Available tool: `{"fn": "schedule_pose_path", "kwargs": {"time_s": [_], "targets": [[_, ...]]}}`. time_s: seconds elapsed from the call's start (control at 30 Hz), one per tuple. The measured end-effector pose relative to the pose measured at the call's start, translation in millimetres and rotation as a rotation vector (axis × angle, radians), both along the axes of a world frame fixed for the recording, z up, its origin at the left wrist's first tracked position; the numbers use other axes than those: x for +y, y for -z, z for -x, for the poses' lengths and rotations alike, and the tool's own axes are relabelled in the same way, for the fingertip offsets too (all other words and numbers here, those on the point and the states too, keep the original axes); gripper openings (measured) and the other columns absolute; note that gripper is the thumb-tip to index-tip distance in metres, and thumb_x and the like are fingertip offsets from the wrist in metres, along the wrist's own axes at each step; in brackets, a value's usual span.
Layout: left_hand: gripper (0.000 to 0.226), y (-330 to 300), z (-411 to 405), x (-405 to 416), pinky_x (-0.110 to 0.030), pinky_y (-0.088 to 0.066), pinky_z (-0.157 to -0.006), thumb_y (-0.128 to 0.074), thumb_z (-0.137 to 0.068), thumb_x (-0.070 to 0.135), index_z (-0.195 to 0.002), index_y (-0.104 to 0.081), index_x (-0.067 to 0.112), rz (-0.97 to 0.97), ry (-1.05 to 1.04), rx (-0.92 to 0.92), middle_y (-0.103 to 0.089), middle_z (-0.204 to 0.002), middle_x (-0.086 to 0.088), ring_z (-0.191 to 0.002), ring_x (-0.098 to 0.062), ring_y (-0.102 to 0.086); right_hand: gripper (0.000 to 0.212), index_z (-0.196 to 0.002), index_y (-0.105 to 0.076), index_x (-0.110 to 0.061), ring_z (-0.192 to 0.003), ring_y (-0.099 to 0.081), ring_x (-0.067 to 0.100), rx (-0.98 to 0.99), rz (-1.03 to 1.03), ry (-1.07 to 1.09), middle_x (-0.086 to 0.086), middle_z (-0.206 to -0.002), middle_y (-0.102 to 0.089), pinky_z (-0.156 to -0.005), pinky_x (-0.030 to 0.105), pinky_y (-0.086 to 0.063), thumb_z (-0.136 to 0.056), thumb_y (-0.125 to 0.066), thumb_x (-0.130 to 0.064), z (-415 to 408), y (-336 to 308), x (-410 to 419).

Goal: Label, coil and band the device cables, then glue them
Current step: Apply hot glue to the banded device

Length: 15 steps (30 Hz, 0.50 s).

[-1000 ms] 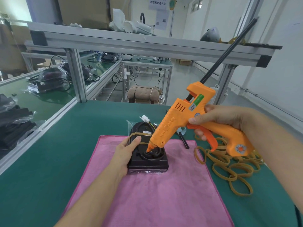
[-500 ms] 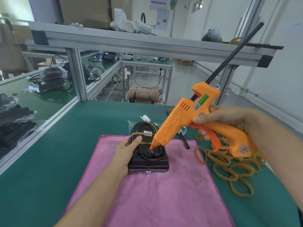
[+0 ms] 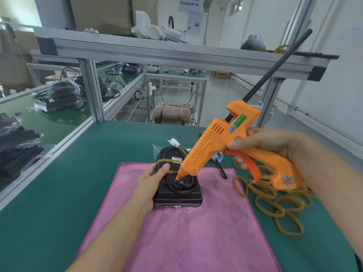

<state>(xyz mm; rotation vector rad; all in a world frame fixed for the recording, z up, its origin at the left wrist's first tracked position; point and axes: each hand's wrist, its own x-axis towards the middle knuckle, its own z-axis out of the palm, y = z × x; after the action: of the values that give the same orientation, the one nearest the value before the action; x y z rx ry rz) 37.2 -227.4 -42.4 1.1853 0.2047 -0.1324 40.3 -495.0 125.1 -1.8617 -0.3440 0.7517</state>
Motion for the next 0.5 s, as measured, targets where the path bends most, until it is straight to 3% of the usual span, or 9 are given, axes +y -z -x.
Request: {"fn": "schedule_pose_path", "kwargs": {"time_s": [0.3, 0.5], "targets": [[0.029, 0, 0, 0, -0.044, -0.059, -0.074, -0.07, -0.086, 0.026, -0.113, -0.069, 0.017, 0.0, 0.001, 0.0, -0.075, -0.096, -0.015, -0.085, -0.033, -0.073, 0.048, -0.115, -0.06, 0.001, -0.068, -0.057, 0.028, 0.017, 0.035, 0.012, 0.016, -0.076, -0.059, -0.066, 0.037, -0.055, -0.078, -0.076, -0.025, -1, 2, -8], [0.029, -1, 1, 0, -0.043, -0.06, -0.074, -0.07, -0.086, 0.025, -0.113, -0.069, 0.016, 0.002, -0.001, -0.001, -0.075, -0.097, -0.015, -0.087, -0.033, -0.072, 0.025, -0.102, -0.071, -0.016, -0.064, -0.061, 0.026, 0.042, 0.016, 0.008, 0.014, -0.072, -0.062, -0.064, 0.035, -0.055, -0.079, -0.075, -0.027, 2, 4, -16]]}}
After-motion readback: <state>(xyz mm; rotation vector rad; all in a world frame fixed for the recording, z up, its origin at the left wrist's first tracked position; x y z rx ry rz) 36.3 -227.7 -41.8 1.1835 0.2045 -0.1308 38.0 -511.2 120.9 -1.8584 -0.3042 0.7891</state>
